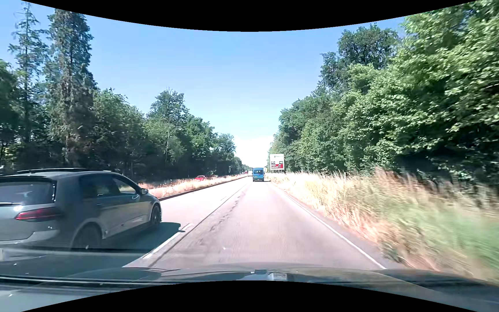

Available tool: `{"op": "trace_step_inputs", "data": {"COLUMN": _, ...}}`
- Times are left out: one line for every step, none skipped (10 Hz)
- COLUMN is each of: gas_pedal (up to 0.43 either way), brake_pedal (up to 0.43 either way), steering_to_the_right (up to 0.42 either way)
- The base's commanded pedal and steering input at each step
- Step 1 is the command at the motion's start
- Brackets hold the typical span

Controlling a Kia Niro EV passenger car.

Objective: Follow the waypoints while adhering to traffic rules and regulations

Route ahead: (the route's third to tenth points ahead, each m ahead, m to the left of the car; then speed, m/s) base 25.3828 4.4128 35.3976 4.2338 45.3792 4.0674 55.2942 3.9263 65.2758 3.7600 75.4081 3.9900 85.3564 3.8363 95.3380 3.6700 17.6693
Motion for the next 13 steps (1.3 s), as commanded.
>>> {"op": "trace_step_inputs", "data": {"gas_pedal": 0.15, "brake_pedal": 0.0, "steering_to_the_right": 0.0}}
{"op": "trace_step_inputs", "data": {"gas_pedal": 0.13, "brake_pedal": 0.0, "steering_to_the_right": 0.0}}
{"op": "trace_step_inputs", "data": {"gas_pedal": 0.13, "brake_pedal": 0.0, "steering_to_the_right": 0.0}}
{"op": "trace_step_inputs", "data": {"gas_pedal": 0.118, "brake_pedal": 0.0, "steering_to_the_right": 0.0}}
{"op": "trace_step_inputs", "data": {"gas_pedal": 0.118, "brake_pedal": 0.0, "steering_to_the_right": 0.0}}
{"op": "trace_step_inputs", "data": {"gas_pedal": 0.118, "brake_pedal": 0.0, "steering_to_the_right": 0.0}}
{"op": "trace_step_inputs", "data": {"gas_pedal": 0.118, "brake_pedal": 0.0, "steering_to_the_right": 0.0}}
{"op": "trace_step_inputs", "data": {"gas_pedal": 0.118, "brake_pedal": 0.0, "steering_to_the_right": 0.0}}
{"op": "trace_step_inputs", "data": {"gas_pedal": 0.118, "brake_pedal": 0.0, "steering_to_the_right": 0.0}}
{"op": "trace_step_inputs", "data": {"gas_pedal": 0.118, "brake_pedal": 0.0, "steering_to_the_right": 0.0}}
{"op": "trace_step_inputs", "data": {"gas_pedal": 0.118, "brake_pedal": 0.0, "steering_to_the_right": 0.0}}
{"op": "trace_step_inputs", "data": {"gas_pedal": 0.118, "brake_pedal": 0.0, "steering_to_the_right": 0.0}}
{"op": "trace_step_inputs", "data": {"gas_pedal": 0.118, "brake_pedal": 0.0, "steering_to_the_right": 0.0}}
